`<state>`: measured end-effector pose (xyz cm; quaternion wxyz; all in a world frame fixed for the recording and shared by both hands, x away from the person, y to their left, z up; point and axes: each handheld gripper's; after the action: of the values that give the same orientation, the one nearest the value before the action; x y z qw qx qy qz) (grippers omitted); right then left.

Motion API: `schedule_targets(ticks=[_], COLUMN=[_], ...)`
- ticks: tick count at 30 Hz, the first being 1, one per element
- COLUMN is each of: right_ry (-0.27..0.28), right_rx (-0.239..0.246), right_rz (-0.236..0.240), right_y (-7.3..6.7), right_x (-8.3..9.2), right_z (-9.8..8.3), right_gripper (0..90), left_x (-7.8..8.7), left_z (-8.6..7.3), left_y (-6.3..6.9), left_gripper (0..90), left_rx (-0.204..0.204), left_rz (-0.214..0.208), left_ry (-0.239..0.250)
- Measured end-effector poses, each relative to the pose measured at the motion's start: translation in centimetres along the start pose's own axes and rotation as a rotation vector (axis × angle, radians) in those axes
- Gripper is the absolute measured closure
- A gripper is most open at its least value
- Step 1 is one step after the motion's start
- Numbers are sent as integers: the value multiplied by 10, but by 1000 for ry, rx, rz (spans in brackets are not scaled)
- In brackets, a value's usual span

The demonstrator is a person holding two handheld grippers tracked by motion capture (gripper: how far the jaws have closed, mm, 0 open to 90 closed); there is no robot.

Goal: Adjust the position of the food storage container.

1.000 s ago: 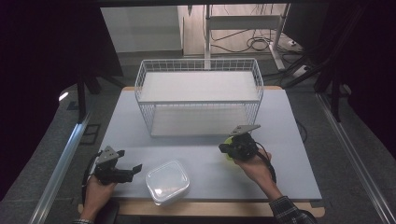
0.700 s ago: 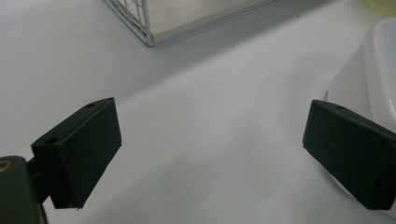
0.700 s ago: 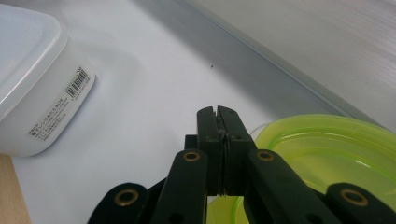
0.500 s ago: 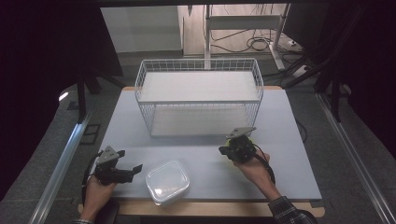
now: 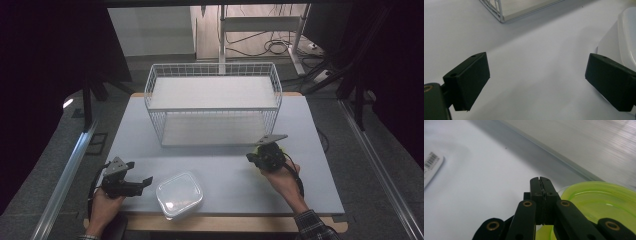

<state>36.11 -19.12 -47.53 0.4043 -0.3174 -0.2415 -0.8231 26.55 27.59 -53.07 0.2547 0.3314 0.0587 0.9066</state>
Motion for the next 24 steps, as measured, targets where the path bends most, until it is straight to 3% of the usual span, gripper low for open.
schedule_targets(ticks=[8, 24], right_ry=[8, 12], right_rx=[-63, -135], right_rz=[-52, -125], right_y=[22, 43], right_x=[11, 32], right_z=[-16, -39], right_gripper=[894, 887], left_x=[0, 0], left_z=[0, 1], left_y=[0, 2], left_gripper=[67, 75], left_rx=[9, 33], left_rz=[-13, -41], left_ry=[-7, -29])
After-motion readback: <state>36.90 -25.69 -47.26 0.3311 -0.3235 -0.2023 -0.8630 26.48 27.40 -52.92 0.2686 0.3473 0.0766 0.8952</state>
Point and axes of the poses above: each handheld gripper's, and its own axes: x roughly backward along the jaws, z roughly out of its top, y roughly to its right, and after that the axes turned 13 degrees about x, right-handed
